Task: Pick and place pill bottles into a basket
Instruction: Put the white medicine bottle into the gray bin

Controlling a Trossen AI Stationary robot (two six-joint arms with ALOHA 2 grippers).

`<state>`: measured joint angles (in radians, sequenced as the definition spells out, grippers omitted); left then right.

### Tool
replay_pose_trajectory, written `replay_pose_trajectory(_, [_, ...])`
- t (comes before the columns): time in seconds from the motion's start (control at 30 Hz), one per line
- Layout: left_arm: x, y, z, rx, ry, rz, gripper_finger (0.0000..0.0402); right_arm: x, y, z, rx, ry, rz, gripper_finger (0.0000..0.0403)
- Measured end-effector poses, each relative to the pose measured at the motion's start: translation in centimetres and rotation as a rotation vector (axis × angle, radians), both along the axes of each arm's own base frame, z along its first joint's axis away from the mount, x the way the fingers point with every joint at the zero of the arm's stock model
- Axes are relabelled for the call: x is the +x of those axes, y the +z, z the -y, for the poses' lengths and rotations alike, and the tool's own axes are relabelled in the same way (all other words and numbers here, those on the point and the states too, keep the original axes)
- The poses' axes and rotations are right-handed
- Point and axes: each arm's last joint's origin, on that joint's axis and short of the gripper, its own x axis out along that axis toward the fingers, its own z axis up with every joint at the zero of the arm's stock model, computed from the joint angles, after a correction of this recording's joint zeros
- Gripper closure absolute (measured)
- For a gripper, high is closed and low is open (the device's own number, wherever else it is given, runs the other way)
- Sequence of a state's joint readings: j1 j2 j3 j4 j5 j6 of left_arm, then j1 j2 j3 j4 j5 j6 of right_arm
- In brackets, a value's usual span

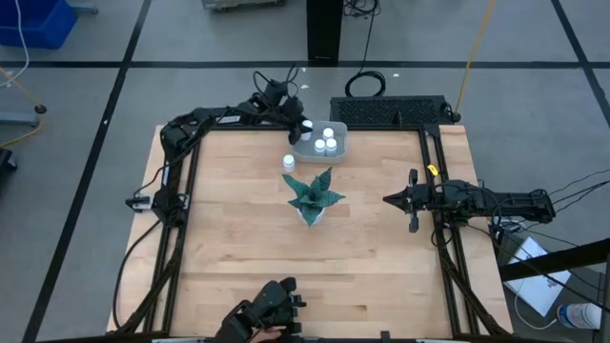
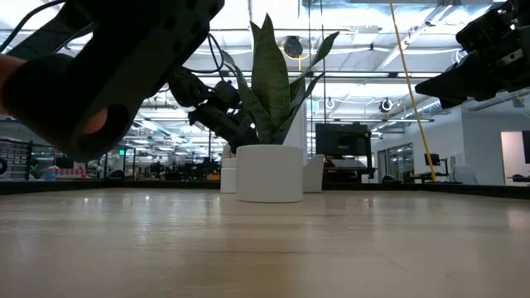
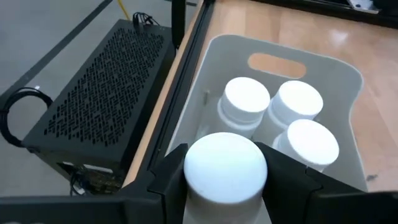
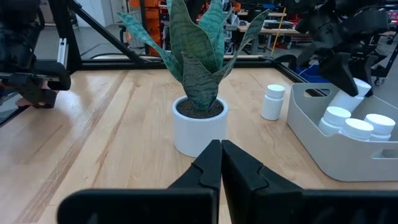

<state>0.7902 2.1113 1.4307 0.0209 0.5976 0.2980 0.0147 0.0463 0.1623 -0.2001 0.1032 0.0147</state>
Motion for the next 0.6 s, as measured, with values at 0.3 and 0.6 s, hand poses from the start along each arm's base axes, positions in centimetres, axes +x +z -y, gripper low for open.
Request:
replay_pose_trajectory(0.3, [-0.22, -0.36, 0.18, -0.025, 0.012, -0.046, 0.0206, 0.0, 0.0, 0.0, 0.0, 0.0, 0.0, 0.0399])
replay_pose_trajectory(0.6, [-0.24, -0.37, 0.22, -0.031, 0.001, -0.045, 0.0233, 0.0, 0.0, 0.0, 0.0, 0.0, 0.0, 0.0398])
